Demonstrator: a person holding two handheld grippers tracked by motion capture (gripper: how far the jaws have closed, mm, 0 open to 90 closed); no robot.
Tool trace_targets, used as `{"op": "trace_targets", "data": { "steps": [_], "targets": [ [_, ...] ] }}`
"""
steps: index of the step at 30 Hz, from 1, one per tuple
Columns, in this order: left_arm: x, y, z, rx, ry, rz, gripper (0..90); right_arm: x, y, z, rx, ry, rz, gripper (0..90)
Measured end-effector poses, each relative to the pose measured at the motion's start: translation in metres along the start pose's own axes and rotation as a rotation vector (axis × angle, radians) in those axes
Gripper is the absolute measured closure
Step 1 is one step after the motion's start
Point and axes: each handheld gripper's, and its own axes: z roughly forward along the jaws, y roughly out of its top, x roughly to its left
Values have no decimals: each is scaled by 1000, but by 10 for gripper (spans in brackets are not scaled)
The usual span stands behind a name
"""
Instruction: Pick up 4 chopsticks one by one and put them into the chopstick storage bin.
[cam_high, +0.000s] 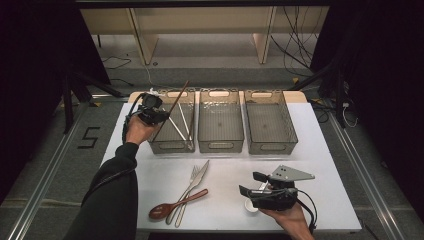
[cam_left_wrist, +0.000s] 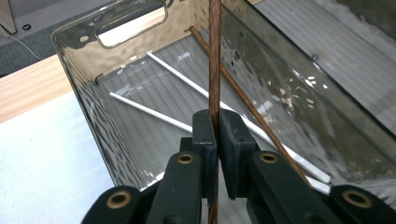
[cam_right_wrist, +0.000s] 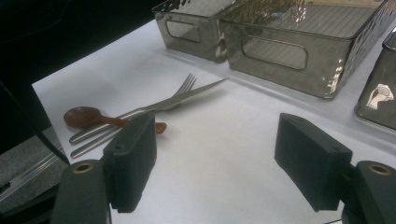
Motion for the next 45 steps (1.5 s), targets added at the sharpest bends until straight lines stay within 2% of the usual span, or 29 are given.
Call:
{"op": "trace_targets", "data": {
  "steps": [8, 12, 15, 23, 27, 30, 32, 37, 45],
  "targets": [
    [1, -4, 4, 14, -8, -20, 845, 0, 0, 0, 1, 0, -1, 303],
    [1, -7, 6, 29, -9, -13, 844, 0, 0, 0, -1, -1, 0, 303],
    [2, -8, 7, 27, -9, -28, 844, 0, 0, 0, -1, -1, 0, 303],
    [3, -9, 8, 28, 1, -27, 837, 0, 0, 0, -1, -1, 1, 303],
    [3, -9, 6, 37, 11, -40, 821, 0, 0, 0, 1, 0, 0, 303],
    [0, -9, -1, 33, 1, -42, 783, -1, 0, -1, -2, 0, 1, 303],
    [0, -10, -5, 21, -9, -61, 763, -1, 0, -1, -2, -2, 3, 303],
    [-3, -16, -13, 37, -44, -72, 698, 0, 1, -1, -1, -2, 1, 303],
    [-13, -28, -27, 52, -103, -74, 531, 0, 0, -1, 0, -3, 0, 302]
  ]
}}
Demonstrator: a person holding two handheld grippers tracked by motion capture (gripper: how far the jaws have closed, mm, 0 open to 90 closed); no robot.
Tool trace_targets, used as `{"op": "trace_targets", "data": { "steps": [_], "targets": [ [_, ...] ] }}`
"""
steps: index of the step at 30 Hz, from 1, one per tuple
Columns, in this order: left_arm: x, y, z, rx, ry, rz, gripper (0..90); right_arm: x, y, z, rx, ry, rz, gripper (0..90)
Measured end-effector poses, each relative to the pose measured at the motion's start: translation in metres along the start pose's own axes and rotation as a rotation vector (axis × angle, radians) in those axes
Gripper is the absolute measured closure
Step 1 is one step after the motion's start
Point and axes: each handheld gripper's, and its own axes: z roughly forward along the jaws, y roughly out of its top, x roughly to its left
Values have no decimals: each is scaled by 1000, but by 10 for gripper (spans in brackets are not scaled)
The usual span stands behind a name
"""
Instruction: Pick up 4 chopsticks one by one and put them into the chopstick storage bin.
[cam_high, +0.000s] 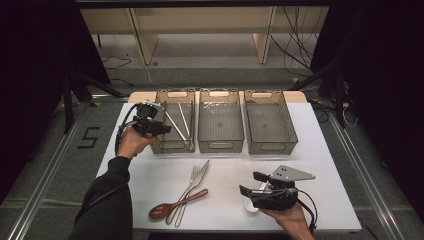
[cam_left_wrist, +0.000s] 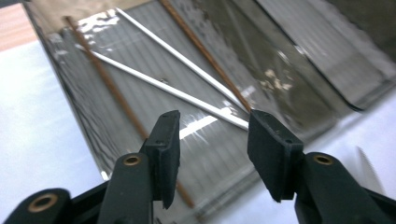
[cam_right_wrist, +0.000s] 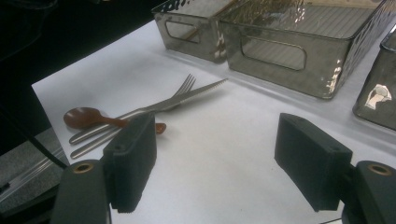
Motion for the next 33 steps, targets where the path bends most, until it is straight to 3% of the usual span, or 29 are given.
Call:
{"op": "trace_targets", "data": {
  "steps": [6, 15, 26, 33],
  "targets": [
    [-13, -13, -11, 15, -38, 19, 437, 0, 0, -1, -4, -2, 1, 303],
    [-37, -33, -26, 23, -90, 63, 370, 0, 0, -1, -4, 0, -1, 303],
    [-60, -50, -31, 68, -116, 131, 293, -5, -2, -4, -9, -4, 13, 303],
    [-71, -61, -33, 88, -132, 153, 280, -7, -3, -6, -9, -11, 21, 303]
  ]
}}
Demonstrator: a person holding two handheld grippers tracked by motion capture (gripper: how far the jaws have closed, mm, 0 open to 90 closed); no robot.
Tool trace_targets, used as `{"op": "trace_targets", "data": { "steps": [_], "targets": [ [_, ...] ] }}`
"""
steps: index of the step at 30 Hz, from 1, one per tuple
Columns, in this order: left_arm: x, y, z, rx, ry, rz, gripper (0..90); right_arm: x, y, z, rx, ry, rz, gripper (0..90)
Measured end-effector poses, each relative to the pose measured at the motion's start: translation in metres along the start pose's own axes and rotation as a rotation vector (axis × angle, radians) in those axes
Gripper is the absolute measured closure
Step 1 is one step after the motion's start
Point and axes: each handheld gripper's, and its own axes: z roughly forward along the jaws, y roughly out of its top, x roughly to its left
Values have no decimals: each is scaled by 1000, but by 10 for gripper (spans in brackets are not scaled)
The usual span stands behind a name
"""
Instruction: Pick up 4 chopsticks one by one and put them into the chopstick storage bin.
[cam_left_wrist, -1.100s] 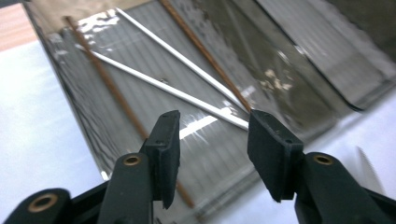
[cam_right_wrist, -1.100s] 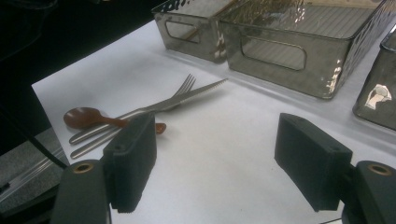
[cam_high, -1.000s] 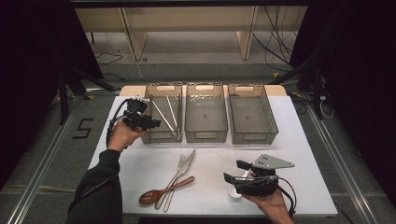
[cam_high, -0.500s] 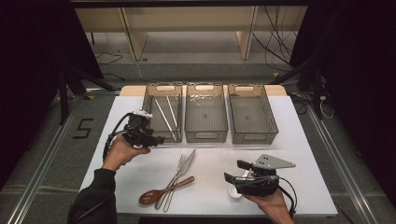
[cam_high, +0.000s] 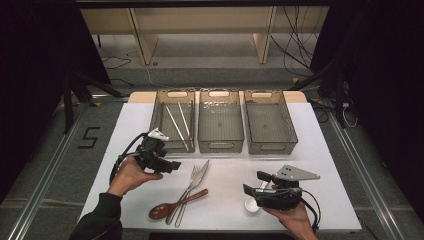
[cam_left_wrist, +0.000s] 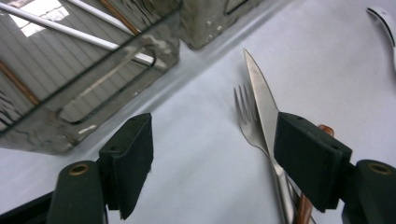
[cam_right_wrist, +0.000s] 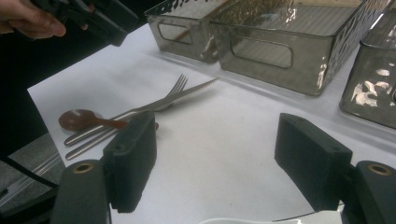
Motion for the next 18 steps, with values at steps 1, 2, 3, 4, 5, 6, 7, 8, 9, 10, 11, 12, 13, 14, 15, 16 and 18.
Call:
{"op": "trace_targets", "data": {
  "steps": [1, 2, 3, 4, 5, 6, 7, 8, 9, 10, 11, 12, 13, 14, 15, 16, 18],
  "targets": [
    [-2, -2, 0, -1, -2, 2, 277, 0, 0, 0, 0, -1, 1, 303],
    [-3, -3, -1, 4, -1, 8, 276, 0, -1, 0, -1, -1, -1, 303],
    [-4, -5, -1, 5, -3, 11, 274, 0, -1, 0, 2, -2, -2, 303],
    [-5, -6, -2, 5, -6, 11, 273, 0, -1, 0, 3, -3, -1, 303],
    [-6, -8, -3, 7, -7, 14, 270, 1, -1, 0, 3, -3, -2, 303],
    [-8, -9, -3, 4, -9, 9, 268, 1, -1, 0, 2, -3, -4, 303],
    [-9, -11, -3, 5, -16, 8, 266, 1, -1, 0, 1, -3, -3, 303],
    [-11, -13, -3, 8, -17, 9, 265, 1, -1, 0, 3, -3, 0, 303],
    [-13, -14, -2, 15, -19, 14, 263, 2, -1, 1, 5, -3, -1, 302],
    [-15, -16, -2, 21, -15, 21, 260, 2, -1, 1, 6, -2, -2, 303],
    [-16, -17, -1, 32, -15, 29, 258, 2, -1, 1, 6, -2, -1, 303],
    [-18, -18, -1, 39, -17, 28, 257, 2, -1, 2, 7, -2, 0, 303],
    [-19, -19, 0, 47, -20, 31, 254, 2, -1, 2, 8, -2, -5, 303],
    [-21, -21, 0, 50, -22, 33, 253, 2, -1, 2, 8, -2, -5, 303],
    [-22, -22, 0, 55, -21, 36, 251, 2, -1, 2, 8, -1, -5, 303],
    [-24, -23, 1, 59, -21, 38, 250, 2, -1, 2, 9, -1, -5, 303],
    [-26, -25, 3, 71, -18, 47, 245, 2, -1, 3, 9, 0, -4, 303]
  ]
}}
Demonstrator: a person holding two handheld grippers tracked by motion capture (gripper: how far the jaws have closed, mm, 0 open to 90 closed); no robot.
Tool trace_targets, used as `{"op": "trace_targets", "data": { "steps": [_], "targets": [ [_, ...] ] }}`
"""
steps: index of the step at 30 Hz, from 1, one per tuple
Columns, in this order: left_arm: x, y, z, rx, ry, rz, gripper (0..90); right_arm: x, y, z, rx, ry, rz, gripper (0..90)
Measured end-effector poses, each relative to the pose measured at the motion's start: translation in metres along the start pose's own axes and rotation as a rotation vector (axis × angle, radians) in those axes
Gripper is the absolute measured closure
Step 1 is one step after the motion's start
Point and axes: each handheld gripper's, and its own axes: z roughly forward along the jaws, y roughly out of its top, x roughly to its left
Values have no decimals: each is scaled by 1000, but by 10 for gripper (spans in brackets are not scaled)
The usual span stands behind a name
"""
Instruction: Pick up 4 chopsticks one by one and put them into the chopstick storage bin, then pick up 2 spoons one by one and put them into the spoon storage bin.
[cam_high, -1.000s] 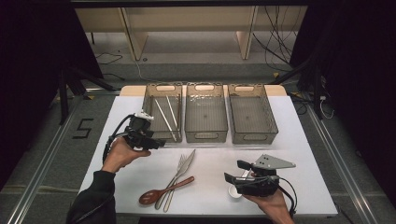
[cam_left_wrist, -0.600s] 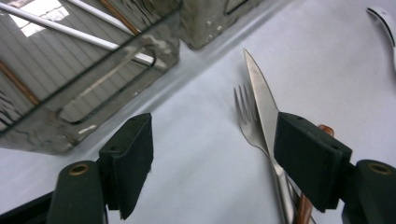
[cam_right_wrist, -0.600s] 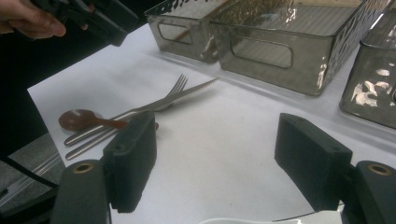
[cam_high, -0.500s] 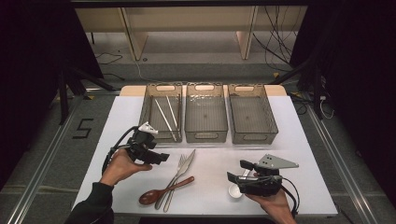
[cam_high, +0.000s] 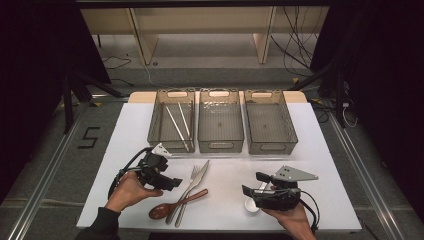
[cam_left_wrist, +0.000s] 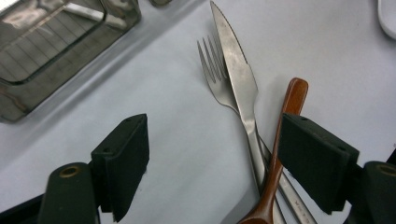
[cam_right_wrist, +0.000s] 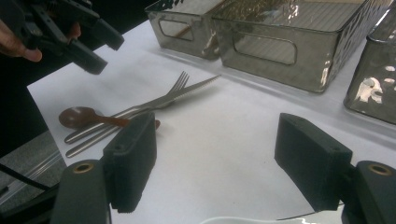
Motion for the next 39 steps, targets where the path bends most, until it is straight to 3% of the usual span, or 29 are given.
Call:
{"op": "trace_targets", "data": {
  "steps": [9, 20, 29, 39],
  "targets": [
    [-9, -6, 9, 39, -4, 20, 223, 1, -1, 0, 4, 1, 1, 303],
    [-22, -8, 18, 137, 0, 86, 234, -3, -2, -1, 0, 2, 6, 303],
    [-34, -13, 21, 203, -8, 168, 337, 3, 1, 1, 3, 5, -12, 303],
    [-44, -14, 34, 246, -24, 222, 460, 5, 1, 1, 7, 6, -18, 303]
  ]
}}
